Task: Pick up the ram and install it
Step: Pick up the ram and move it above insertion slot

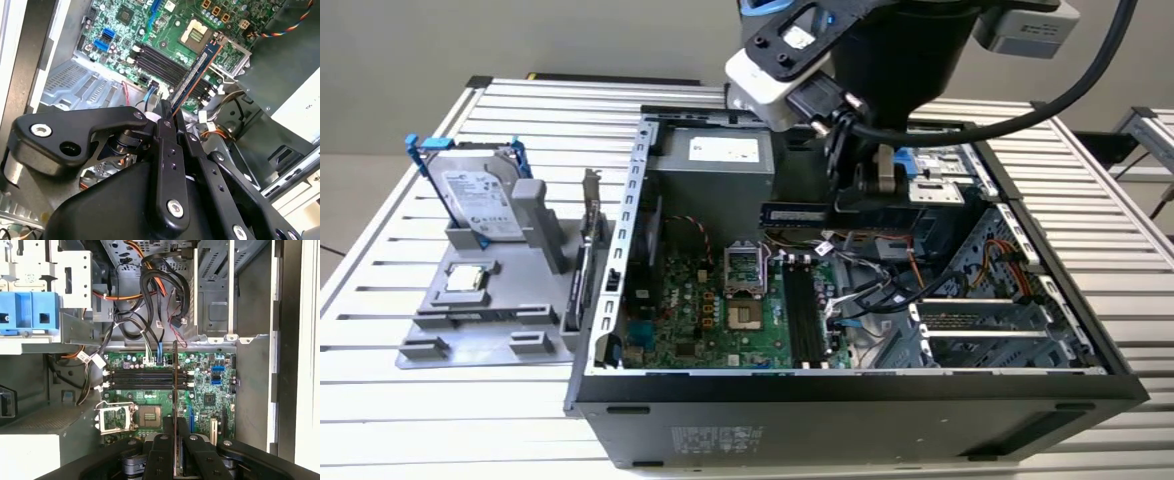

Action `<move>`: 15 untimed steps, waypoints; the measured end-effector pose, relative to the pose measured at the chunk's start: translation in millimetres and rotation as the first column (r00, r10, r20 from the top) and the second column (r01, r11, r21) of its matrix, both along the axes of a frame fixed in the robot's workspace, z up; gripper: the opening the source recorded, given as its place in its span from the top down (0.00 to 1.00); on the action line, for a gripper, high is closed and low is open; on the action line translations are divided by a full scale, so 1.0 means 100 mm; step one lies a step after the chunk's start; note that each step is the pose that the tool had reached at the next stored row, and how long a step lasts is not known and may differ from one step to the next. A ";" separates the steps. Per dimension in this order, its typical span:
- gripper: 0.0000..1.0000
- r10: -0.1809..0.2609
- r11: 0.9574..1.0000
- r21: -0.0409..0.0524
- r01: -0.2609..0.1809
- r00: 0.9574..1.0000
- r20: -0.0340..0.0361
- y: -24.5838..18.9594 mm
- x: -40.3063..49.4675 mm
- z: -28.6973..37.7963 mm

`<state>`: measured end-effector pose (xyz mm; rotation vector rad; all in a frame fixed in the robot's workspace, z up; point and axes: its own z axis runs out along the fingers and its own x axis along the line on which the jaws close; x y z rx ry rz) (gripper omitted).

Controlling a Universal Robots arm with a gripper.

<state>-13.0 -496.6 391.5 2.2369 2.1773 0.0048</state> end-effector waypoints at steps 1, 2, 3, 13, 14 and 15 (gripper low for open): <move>1.00 0.000 1.000 0.000 0.000 1.000 0.000 0.009 0.008 -0.001; 1.00 0.000 1.000 0.000 0.000 1.000 0.000 0.018 0.017 -0.001; 1.00 0.000 1.000 0.000 0.000 1.000 0.000 0.026 0.027 -0.002; 1.00 -0.001 1.000 0.000 0.001 1.000 0.000 0.066 0.173 -0.007; 1.00 -0.003 1.000 0.000 0.003 1.000 0.000 0.068 0.184 -0.008; 1.00 -0.004 1.000 0.000 0.004 1.000 0.000 0.070 0.193 -0.008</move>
